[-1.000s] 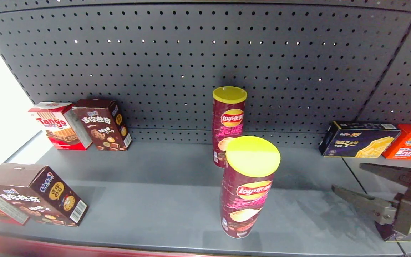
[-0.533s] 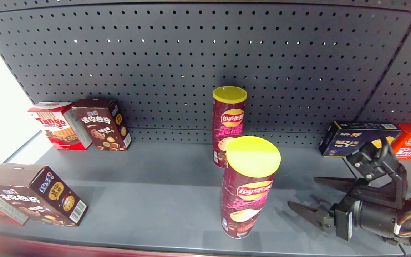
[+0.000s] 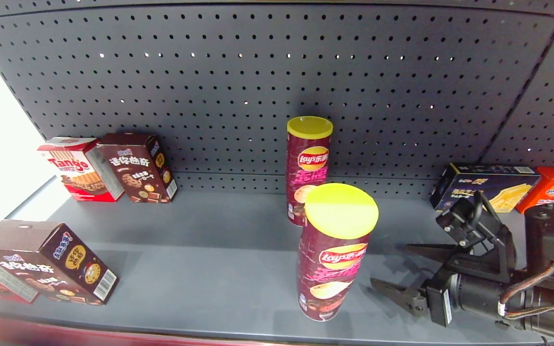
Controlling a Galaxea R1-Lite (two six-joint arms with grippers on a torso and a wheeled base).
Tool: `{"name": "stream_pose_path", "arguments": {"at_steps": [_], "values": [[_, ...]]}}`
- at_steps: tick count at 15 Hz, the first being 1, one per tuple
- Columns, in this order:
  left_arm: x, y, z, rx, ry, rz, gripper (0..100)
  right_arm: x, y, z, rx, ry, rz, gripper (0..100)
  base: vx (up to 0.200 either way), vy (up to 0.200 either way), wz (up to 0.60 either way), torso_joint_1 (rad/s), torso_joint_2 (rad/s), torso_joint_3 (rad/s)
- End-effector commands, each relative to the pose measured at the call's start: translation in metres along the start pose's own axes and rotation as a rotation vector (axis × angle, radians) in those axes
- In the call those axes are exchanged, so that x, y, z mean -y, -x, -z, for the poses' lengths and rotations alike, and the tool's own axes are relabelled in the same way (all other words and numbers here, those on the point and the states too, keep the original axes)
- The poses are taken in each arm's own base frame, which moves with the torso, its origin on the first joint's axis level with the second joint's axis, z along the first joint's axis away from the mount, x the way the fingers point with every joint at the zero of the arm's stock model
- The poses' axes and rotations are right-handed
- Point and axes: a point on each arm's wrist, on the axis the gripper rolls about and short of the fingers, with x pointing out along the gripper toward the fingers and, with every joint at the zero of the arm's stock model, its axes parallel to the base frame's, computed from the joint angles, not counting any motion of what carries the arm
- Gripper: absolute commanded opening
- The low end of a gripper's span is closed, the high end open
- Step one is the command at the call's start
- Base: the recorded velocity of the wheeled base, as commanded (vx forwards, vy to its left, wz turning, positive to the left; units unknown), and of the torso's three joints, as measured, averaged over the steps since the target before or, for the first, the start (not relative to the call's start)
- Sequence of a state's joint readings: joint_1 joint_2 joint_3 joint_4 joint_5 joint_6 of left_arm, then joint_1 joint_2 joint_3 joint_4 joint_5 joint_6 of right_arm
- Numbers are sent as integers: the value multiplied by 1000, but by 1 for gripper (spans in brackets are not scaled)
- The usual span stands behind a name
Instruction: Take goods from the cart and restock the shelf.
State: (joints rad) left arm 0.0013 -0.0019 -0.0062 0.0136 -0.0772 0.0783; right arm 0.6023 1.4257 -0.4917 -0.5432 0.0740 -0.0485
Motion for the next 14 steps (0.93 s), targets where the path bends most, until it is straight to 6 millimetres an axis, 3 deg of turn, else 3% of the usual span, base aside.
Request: {"name": "stream_pose_path", "arguments": {"at_steps": [1,14], "values": [[0,0,0,-4,2,-1,100,-1,-3,0,-5,2,-5,100,0,0,0,0,0,0],[0,0,0,-2,25,-16,100,-15,-30,-4,-24,27,-68,100,0,0,0,0,0,0]]}}
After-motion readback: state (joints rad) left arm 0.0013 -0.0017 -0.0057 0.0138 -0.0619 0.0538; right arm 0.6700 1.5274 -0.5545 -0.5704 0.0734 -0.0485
